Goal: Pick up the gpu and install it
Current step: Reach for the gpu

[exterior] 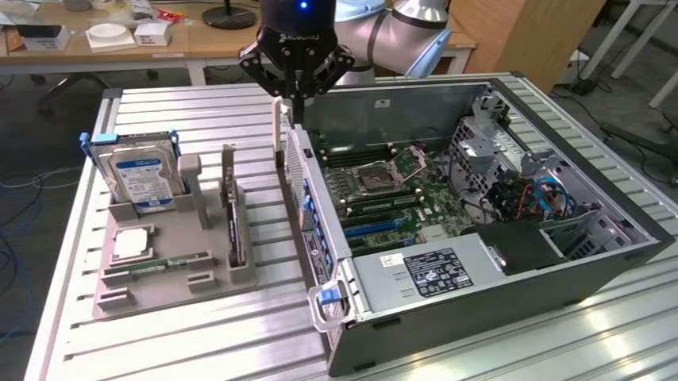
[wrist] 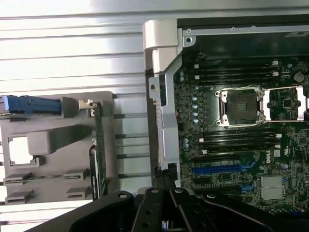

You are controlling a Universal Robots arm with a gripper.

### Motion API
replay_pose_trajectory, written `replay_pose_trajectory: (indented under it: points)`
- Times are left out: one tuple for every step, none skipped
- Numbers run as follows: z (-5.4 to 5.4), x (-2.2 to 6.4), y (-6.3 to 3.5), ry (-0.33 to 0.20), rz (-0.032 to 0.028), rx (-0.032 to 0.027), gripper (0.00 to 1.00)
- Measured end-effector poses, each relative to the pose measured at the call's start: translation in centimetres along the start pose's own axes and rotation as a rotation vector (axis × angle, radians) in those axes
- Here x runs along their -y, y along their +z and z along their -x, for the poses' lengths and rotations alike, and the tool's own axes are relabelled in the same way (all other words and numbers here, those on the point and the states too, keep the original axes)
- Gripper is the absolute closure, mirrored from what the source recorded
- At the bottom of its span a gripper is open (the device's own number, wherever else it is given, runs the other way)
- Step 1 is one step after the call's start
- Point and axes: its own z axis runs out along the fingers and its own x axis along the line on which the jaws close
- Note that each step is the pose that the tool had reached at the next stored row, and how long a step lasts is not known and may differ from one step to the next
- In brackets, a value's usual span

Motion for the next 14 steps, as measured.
replay_pose_trajectory:
  points:
    - [-0.1, 0.01, 0.0, 0.0, 0.0, -0.0001, 0.9]
    - [-0.2, 0.02, -0.01, 0.0, -0.0001, -0.0003, 0.9]
    - [-0.3, 0.04, -0.01, 0.0, -0.0001, -0.0004, 0.9]
    - [-0.5, 0.05, -0.01, 0.0, -0.0001, -0.0005, 0.9]
    - [-0.6, 0.07, -0.01, 0.0, -0.0001, -0.0006, 0.9]
    - [-0.7, 0.08, -0.01, 0.0, -0.0001, -0.0006, 0.9]
    - [-0.8, 0.1, -0.01, 0.0, -0.0001, -0.0006, 0.9]
    - [-1.0, 0.12, -0.02, 0.0, -0.0001, -0.0006, 0.9]
    - [-1.1, 0.14, -0.02, 0.0, -0.0001, -0.0007, 0.9]
    - [-1.3, 0.16, -0.02, 0.0, -0.0001, -0.0007, 0.9]
    - [-1.5, 0.19, -0.02, 0.0, -0.0001, -0.0007, 0.9]
    - [-1.6, 0.21, -0.03, 0.0, -0.0001, -0.0007, 0.9]
    - [-1.8, 0.23, -0.03, 0.0, -0.0001, -0.0007, 0.9]
    - [-1.9, 0.25, -0.03, 0.0, -0.0001, -0.0008, 0.9]
